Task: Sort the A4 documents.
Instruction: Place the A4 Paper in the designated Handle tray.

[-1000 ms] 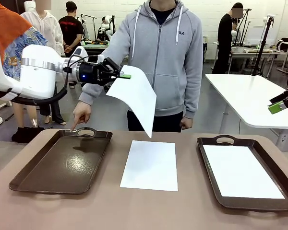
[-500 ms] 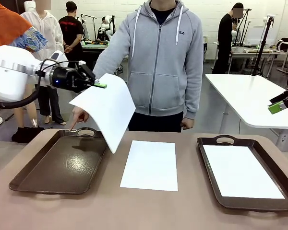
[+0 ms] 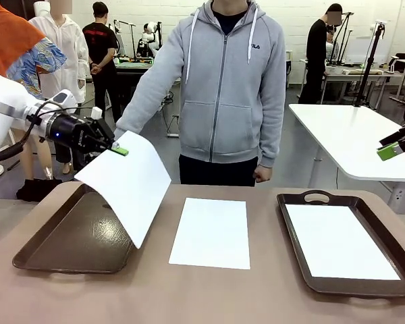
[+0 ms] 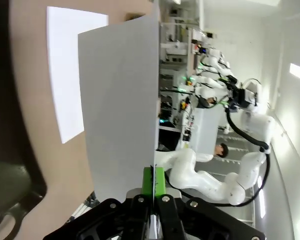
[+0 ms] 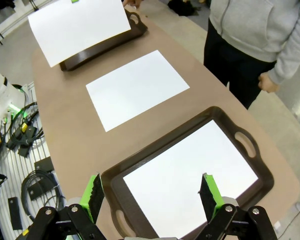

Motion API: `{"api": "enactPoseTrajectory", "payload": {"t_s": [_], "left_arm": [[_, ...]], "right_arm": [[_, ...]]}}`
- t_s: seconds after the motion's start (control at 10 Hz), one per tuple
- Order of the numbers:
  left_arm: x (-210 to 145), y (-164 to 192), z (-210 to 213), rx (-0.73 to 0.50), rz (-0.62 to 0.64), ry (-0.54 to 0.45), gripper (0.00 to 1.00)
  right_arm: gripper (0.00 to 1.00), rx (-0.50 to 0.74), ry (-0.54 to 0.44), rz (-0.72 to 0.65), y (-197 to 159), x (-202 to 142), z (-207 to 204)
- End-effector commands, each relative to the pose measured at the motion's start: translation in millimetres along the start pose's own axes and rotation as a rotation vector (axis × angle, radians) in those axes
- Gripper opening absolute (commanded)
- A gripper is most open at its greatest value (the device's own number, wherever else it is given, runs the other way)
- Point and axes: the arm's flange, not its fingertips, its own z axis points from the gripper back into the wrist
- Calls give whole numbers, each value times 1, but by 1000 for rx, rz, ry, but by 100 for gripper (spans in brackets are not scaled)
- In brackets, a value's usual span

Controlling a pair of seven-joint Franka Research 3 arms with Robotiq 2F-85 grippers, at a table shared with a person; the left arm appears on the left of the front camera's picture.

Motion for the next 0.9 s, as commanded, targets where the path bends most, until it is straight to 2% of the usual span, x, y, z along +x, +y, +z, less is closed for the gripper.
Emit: {"api": "enactPoseTrajectory", "payload": {"t_s": [0.0,0.4,0.8], "left_arm": [[-16,14,1,90,-2,-71,1],[-7,50,19,233,-31,-41,1],[13,67,40,359,-58,-48,1]], "right_arm": [[100,4,-1,-1,1,0,-1],[100,4,-1,-1,1,0,-1],[100,4,-1,-1,1,0,-1]]}}
